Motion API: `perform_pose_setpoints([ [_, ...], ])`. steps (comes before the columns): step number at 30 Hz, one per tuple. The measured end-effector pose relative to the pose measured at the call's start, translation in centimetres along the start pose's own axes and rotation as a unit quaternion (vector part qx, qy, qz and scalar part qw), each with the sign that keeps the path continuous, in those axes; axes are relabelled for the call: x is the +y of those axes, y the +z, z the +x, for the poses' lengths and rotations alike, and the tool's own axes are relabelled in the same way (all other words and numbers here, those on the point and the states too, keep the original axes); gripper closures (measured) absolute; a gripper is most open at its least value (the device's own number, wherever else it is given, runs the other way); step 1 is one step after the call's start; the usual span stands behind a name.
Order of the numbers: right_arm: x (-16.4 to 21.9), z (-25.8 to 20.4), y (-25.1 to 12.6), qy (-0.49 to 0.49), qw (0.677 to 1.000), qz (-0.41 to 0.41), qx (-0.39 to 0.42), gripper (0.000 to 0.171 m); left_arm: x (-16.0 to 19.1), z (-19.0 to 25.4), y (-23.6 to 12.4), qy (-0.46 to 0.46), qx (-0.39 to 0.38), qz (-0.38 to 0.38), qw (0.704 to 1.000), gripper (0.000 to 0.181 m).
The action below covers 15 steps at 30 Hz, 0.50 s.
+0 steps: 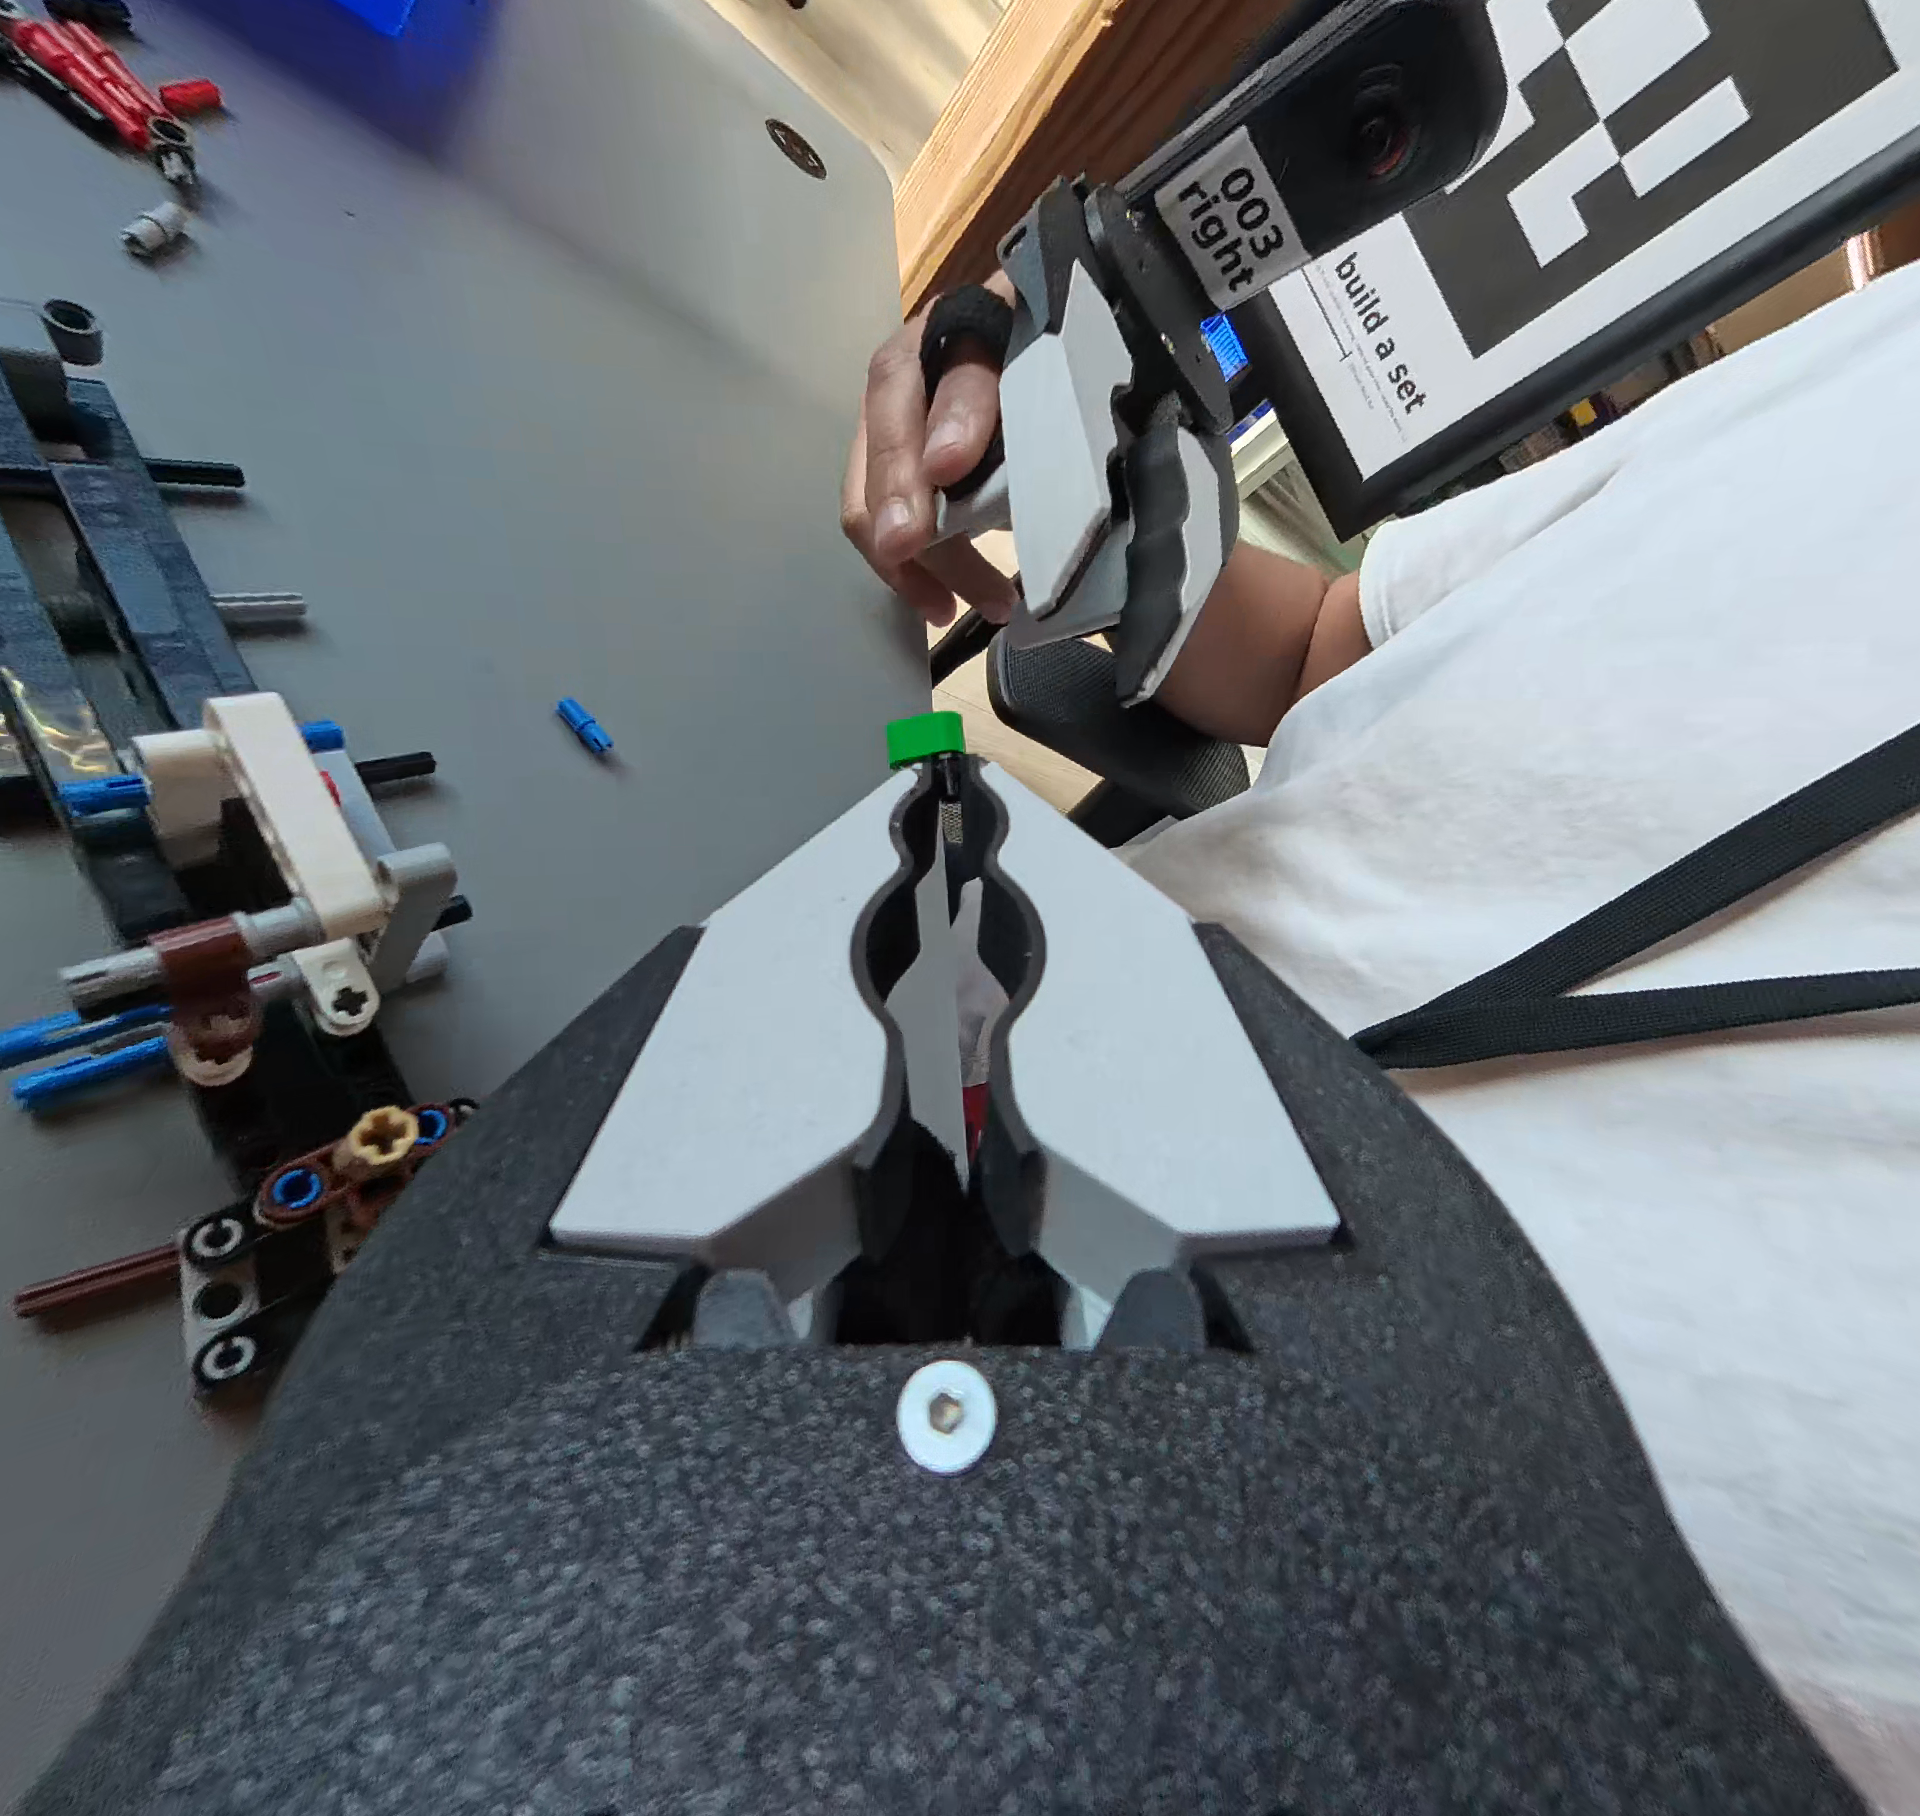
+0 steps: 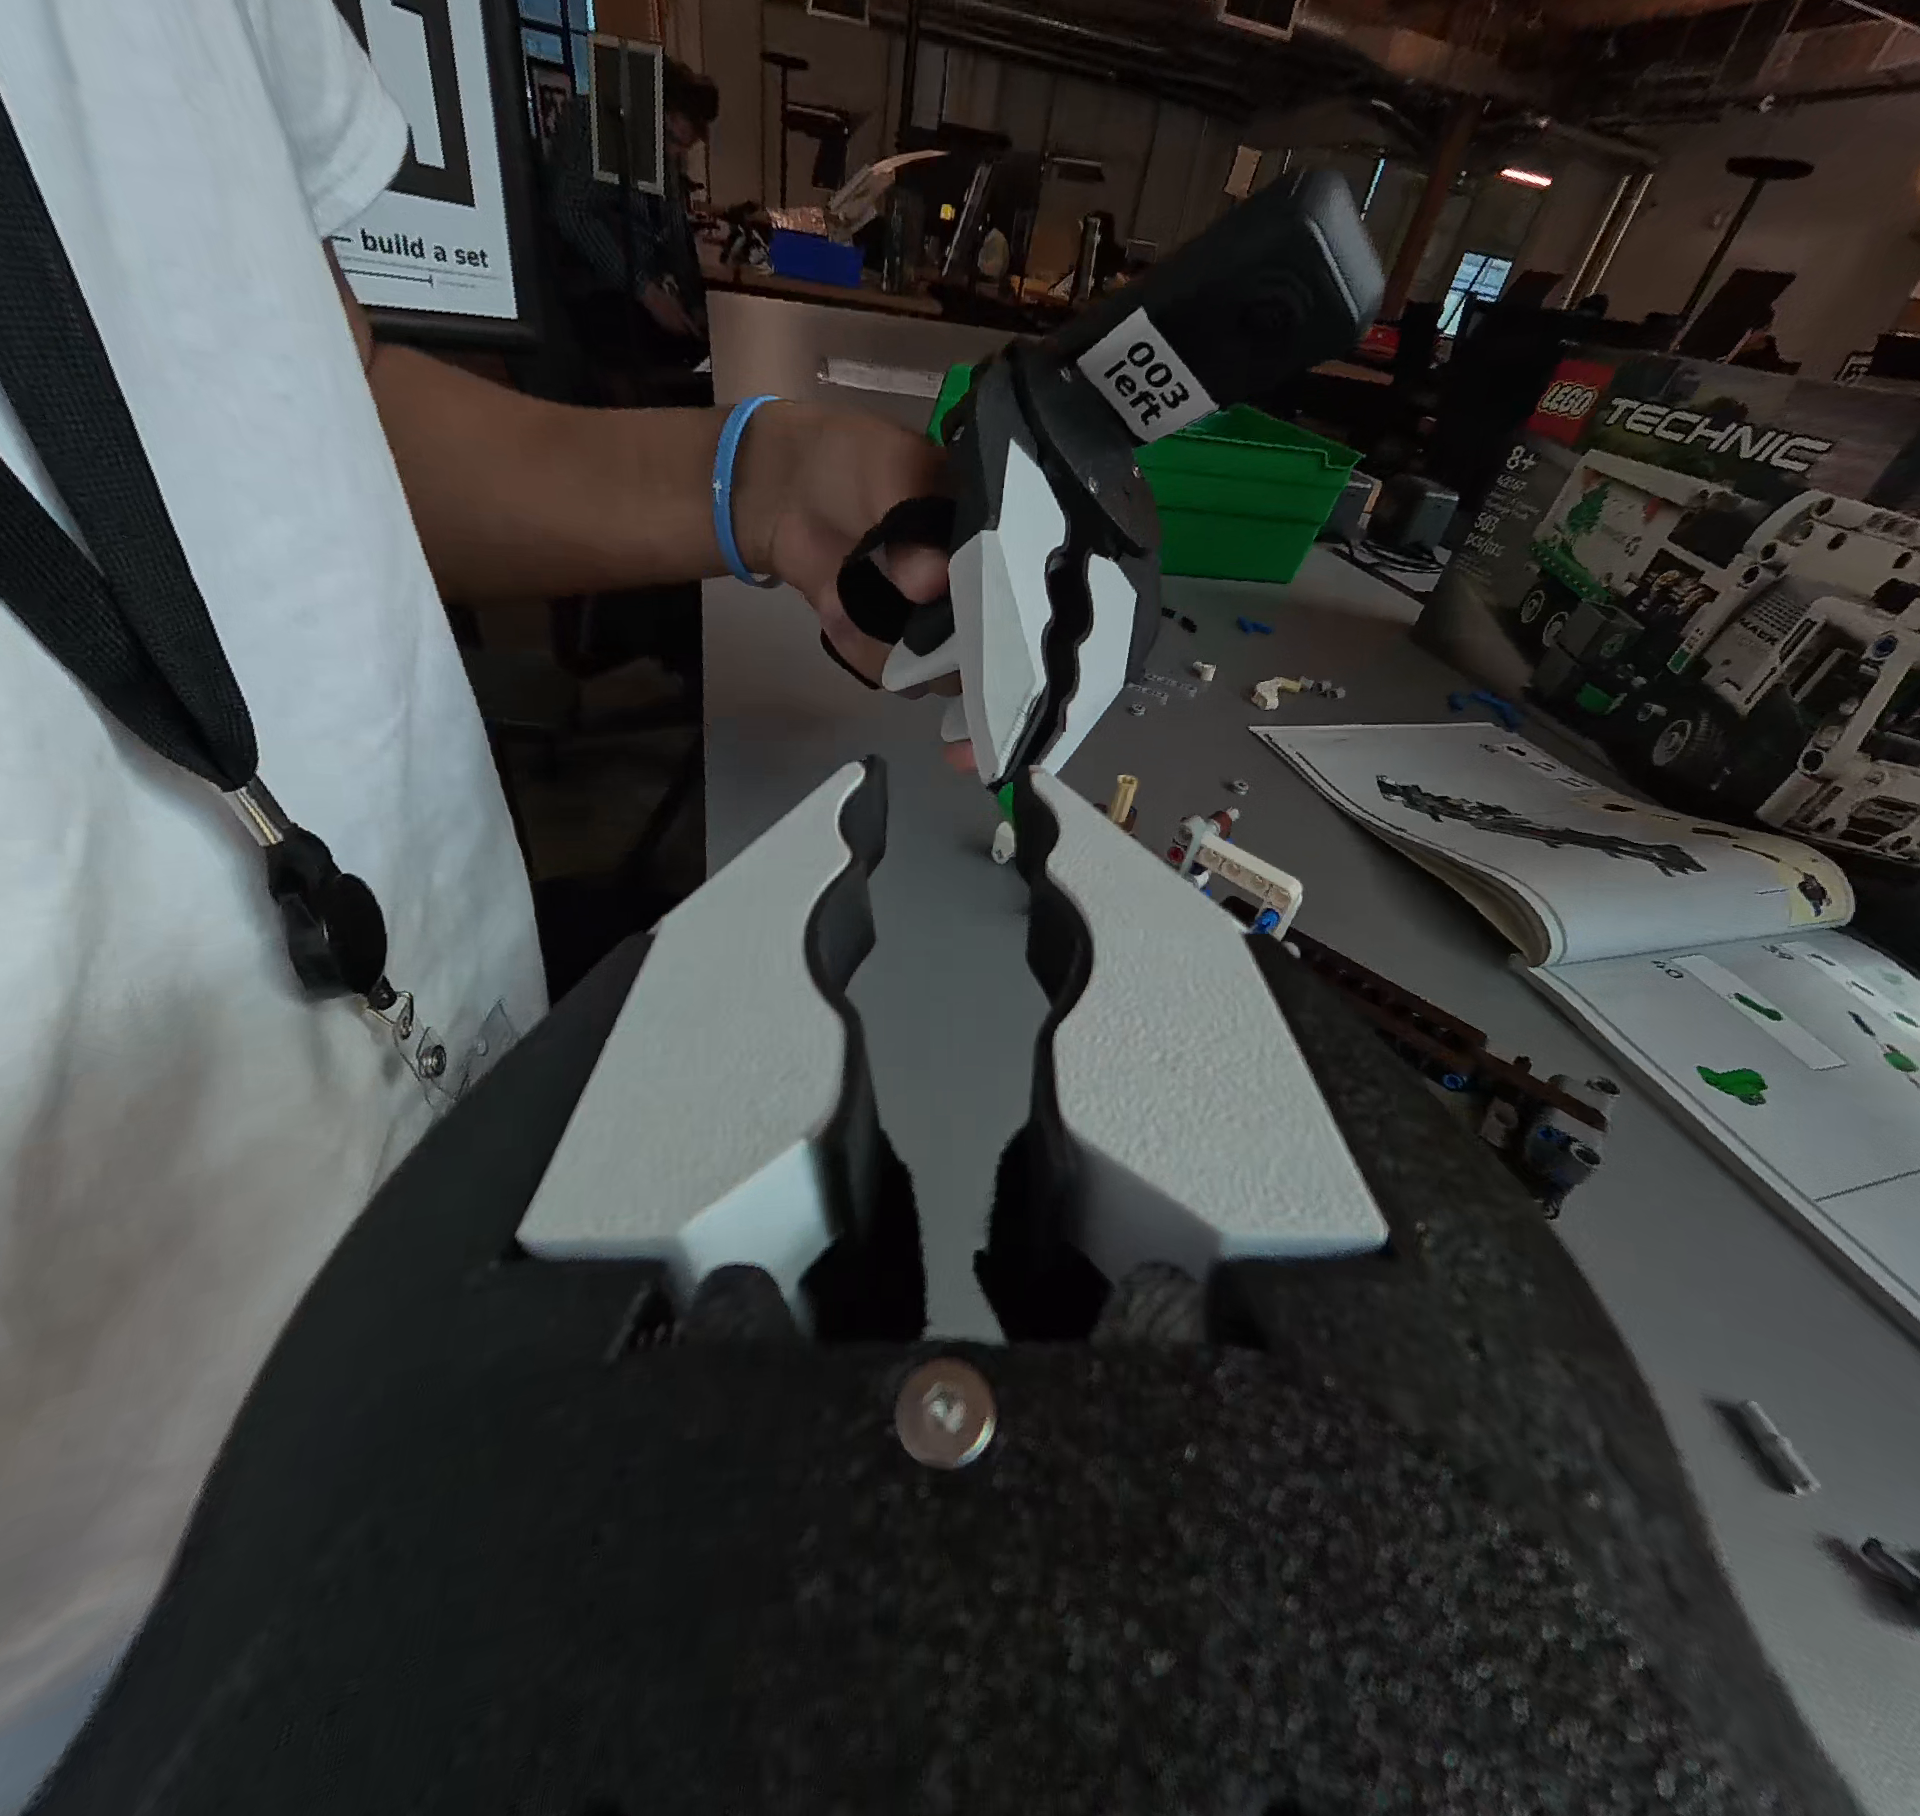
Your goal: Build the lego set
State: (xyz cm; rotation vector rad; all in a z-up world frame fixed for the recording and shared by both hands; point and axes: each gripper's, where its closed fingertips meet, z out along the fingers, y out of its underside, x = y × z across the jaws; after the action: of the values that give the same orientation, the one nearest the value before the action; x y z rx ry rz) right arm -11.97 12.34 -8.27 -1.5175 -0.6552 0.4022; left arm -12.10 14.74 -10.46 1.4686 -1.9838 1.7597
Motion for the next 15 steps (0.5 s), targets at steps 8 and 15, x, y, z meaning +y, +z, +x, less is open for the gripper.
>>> perform_pose_setpoints([
  [8, 2.5, 2.0, 0.7, -0.021, 0.998, -0.061, 0.007, 0.145, -0.8, -0.6, 1.0, -0.024, 0.021, -0.021, 0.999, 0.179],
  [15, 1.7, 2.0, 0.4, -0.052, 0.998, -0.035, 0.01, 0.154, -0.9, 0.1, 1.6, -0.027, 0.045, -0.043, 0.998, 0.179],
])
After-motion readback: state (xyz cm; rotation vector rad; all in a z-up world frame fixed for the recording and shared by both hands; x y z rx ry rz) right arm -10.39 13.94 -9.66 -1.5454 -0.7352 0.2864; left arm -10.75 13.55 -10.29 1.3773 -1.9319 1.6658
